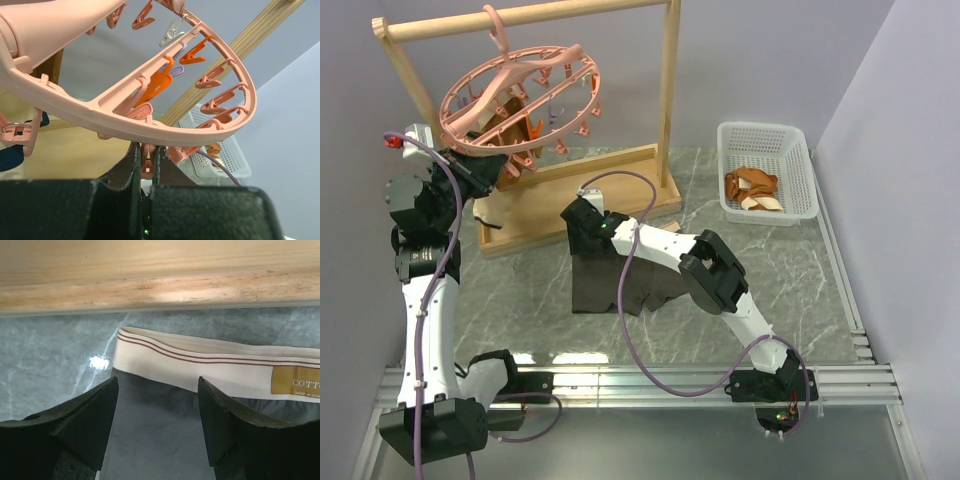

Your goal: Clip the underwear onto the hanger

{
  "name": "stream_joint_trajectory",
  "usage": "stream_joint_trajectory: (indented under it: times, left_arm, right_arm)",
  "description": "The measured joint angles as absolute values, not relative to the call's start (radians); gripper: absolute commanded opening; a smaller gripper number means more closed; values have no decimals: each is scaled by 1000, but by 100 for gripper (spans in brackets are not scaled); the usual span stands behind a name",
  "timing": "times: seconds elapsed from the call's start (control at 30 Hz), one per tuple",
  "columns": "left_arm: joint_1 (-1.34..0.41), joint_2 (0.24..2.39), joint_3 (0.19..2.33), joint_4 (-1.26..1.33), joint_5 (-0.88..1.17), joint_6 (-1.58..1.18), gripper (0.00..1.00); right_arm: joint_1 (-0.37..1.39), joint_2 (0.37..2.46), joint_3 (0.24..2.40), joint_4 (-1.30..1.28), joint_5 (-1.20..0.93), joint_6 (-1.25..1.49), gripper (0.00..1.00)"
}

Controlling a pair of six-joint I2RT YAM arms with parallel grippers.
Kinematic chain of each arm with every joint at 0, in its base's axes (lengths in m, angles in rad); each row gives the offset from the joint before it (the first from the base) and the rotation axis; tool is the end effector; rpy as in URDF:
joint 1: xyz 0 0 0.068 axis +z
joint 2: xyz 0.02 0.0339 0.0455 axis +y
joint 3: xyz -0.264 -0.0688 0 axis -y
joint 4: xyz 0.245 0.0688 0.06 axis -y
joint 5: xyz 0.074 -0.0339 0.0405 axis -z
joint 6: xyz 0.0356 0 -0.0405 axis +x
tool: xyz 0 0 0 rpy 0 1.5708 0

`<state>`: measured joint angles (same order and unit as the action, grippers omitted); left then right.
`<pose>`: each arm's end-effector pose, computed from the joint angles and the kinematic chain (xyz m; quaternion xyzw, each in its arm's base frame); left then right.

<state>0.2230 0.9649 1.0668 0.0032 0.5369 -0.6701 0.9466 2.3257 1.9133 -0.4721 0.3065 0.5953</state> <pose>0.2101 0.0290 0.4261 -0.1007 0.6669 -0.3319 0.6595 0.3113 0.4139 0.1790 -0.1121 0.9253 0.1286 0.3387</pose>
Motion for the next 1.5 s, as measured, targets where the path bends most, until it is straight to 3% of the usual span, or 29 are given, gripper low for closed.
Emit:
stream_joint_trajectory:
  times: [0.5,0.67,0.87,0.97,1.0,1.03,1.23,1.47,1.5]
  left_arm:
    - [223,981,1067,-5,537,-665,0]
    - [223,981,1067,-8,535,-657,0]
    - [223,981,1067,-12,533,-644,0]
    - [223,981,1067,-15,533,-639,0]
    - [223,981,1067,-16,533,-637,0]
    - [223,981,1067,-17,533,-636,0]
    - [223,982,1067,-21,533,-628,0]
    - [223,982,1067,-21,534,-621,0]
    - [223,982,1067,-21,534,-621,0]
  right_arm:
    - [949,2389,1954,-469,306,620,73]
    - [955,2392,1954,-471,314,604,67]
    - [957,2397,1954,-477,320,577,41]
    - [957,2400,1956,-476,311,566,19]
    - [956,2404,1959,-474,305,563,4]
    - [956,2407,1964,-474,299,560,0]
    - [957,2415,1986,-474,273,501,10]
    - [967,2283,1764,-414,249,321,9]
    - [963,2268,1737,-399,238,295,15]
